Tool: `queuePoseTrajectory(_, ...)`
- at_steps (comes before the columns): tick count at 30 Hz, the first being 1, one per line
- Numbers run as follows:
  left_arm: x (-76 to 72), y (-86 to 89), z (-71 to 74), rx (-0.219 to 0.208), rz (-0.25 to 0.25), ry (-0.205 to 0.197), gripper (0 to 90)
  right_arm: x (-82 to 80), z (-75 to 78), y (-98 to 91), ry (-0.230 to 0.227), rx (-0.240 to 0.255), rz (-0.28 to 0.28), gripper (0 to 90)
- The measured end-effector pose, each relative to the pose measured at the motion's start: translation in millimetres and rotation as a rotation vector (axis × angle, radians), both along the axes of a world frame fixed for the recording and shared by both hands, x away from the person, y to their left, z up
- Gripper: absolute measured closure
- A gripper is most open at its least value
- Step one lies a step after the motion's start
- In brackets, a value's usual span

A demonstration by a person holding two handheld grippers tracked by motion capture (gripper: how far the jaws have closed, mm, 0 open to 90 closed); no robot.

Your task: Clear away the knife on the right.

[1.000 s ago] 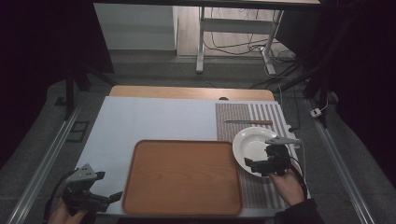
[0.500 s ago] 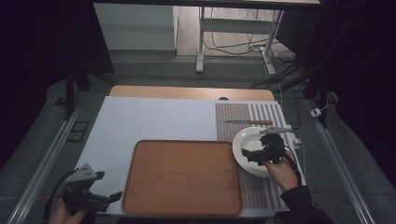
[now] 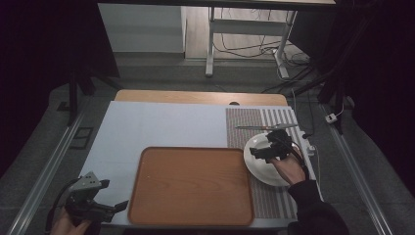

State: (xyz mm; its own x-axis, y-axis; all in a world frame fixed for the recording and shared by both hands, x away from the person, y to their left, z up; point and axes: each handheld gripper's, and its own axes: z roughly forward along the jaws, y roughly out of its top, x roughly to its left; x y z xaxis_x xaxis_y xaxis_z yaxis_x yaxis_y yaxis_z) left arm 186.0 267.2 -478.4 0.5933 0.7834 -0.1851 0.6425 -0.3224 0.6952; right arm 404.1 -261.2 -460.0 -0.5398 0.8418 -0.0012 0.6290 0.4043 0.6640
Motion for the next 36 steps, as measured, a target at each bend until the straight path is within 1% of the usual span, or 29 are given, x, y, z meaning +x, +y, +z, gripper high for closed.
queuePoseTrajectory(2, 0.0, 0.1, 0.0, -0.001, 0.000, 0.000, 0.0, 2.1, -0.5, 0.7, -0.005, -0.001, -0.003, 0.0)
queuePoseTrajectory(3, 0.1, 0.1, 0.0, -0.001, 0.000, 0.000, 0.0, 4.9, -0.4, 1.1, -0.004, -0.005, -0.004, 0.0)
queuePoseTrajectory(4, 0.1, 0.1, -0.1, -0.001, 0.001, 0.001, 0.0, 11.1, -0.8, 1.8, -0.003, -0.010, -0.004, 0.0)
queuePoseTrajectory(5, 0.2, 0.1, -0.1, -0.002, 0.001, 0.001, 0.0, 13.1, -1.3, 2.2, -0.005, -0.010, -0.007, 0.0)
queuePoseTrajectory(11, 0.4, -0.4, -0.1, 0.004, 0.000, 0.004, 0.1, 25.8, -3.0, 3.5, 0.012, -0.024, -0.020, 0.0)
queuePoseTrajectory(12, 0.4, -0.4, -0.2, 0.004, -0.001, 0.004, 0.1, 31.6, -4.1, 4.1, 0.015, -0.026, -0.026, 0.0)
queuePoseTrajectory(15, 0.5, -0.4, -0.2, 0.005, -0.001, 0.004, 0.2, 39.0, -6.1, 5.2, 0.021, -0.034, -0.029, 0.0)
queuePoseTrajectory(16, 0.5, -0.4, -0.2, 0.004, -0.001, 0.005, 0.2, 39.0, -6.1, 5.2, 0.021, -0.034, -0.029, 0.0)
queuePoseTrajectory(17, 0.5, -0.4, -0.2, 0.005, -0.001, 0.005, 0.1, 45.5, -8.1, 6.5, 0.022, -0.054, -0.038, 0.0)
queuePoseTrajectory(18, 0.5, -0.4, -0.2, 0.005, -0.002, 0.005, 0.1, 45.5, -8.1, 6.5, 0.022, -0.054, -0.038, 0.0)
queuePoseTrajectory(19, 0.5, -0.5, -0.2, 0.005, -0.002, 0.005, 0.2, 51.2, -10.0, 7.8, 0.023, -0.056, -0.042, 0.0)
queuePoseTrajectory(20, 0.6, -0.6, -0.3, 0.006, -0.002, 0.005, 0.2, 51.2, -10.0, 7.8, 0.023, -0.056, -0.042, 0.0)
queuePoseTrajectory(21, 0.6, -0.7, -0.3, 0.006, -0.002, 0.005, 0.2, 56.7, -11.8, 9.1, 0.024, -0.063, -0.045, 0.0)
queuePoseTrajectory(22, 0.6, -0.7, -0.3, 0.006, -0.002, 0.005, 0.2, 56.7, -11.8, 9.1, 0.024, -0.063, -0.045, 0.0)
queuePoseTrajectory(24, 0.6, -0.7, -0.4, 0.007, -0.002, 0.005, 0.2, 63.4, -14.4, 10.9, 0.027, -0.061, -0.048, 0.0)
queuePoseTrajectory(26, 0.6, -0.6, -0.3, 0.006, -0.002, 0.005, 0.2, 65.9, -15.0, 11.8, 0.029, -0.060, -0.050, 0.0)
queuePoseTrajectory(29, 0.6, -0.6, -0.4, 0.007, -0.002, 0.005, 0.2, 71.6, -14.9, 13.9, 0.022, -0.076, -0.059, 0.0)
queuePoseTrajectory(30, 0.6, -0.5, -0.3, 0.006, -0.002, 0.005, 0.3, 76.1, -13.6, 14.1, 0.020, -0.083, -0.061, 0.0)
queuePoseTrajectory(32, 0.6, -0.5, -0.4, 0.006, -0.002, 0.005, 0.3, 78.4, -13.1, 14.2, 0.019, -0.085, -0.068, 0.0)
queuePoseTrajectory(33, 0.6, -0.5, -0.3, 0.006, -0.003, 0.005, 0.3, 80.4, -12.9, 14.0, 0.014, -0.087, -0.072, 1.9)
queuePoseTrajectory(36, 0.6, -0.5, -0.3, 0.006, -0.003, 0.005, 0.2, 91.2, -11.6, 10.9, 0.014, -0.095, -0.085, 13.7)
